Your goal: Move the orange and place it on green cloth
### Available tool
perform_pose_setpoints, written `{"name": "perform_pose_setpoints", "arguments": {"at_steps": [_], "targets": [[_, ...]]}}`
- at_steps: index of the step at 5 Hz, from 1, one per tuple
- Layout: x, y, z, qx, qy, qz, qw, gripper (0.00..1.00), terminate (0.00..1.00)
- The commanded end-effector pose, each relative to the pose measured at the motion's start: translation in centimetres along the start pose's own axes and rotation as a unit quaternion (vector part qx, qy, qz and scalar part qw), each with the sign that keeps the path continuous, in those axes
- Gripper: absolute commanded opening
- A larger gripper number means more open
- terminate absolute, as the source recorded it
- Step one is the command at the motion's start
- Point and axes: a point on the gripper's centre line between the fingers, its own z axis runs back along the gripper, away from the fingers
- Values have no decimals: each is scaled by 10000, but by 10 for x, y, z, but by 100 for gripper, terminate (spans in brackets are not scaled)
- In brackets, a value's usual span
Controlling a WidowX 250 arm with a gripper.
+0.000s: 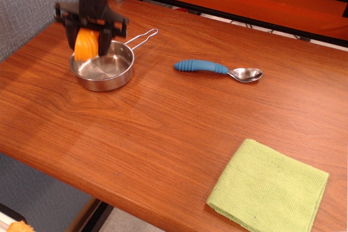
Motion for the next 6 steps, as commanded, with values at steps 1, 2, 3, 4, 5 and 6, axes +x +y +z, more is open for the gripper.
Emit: {"name": "perform_pose_setpoints", "arguments": {"at_steps": [1, 2, 3, 4, 5, 6], "targets": [[-2, -3, 74, -53, -698, -24, 9975, 0, 0], [-24, -33, 90, -300, -748, -460, 9957, 0, 0], [-48, -62, 101, -629, -738, -755, 9924, 0, 0], [-72, -92, 110, -811, -799, -1083, 9876, 0, 0], [-99, -121, 113, -882, -775, -1481, 9820, 0, 0], [-130, -148, 116, -1022, -795, -1921, 9728, 0, 0]]}}
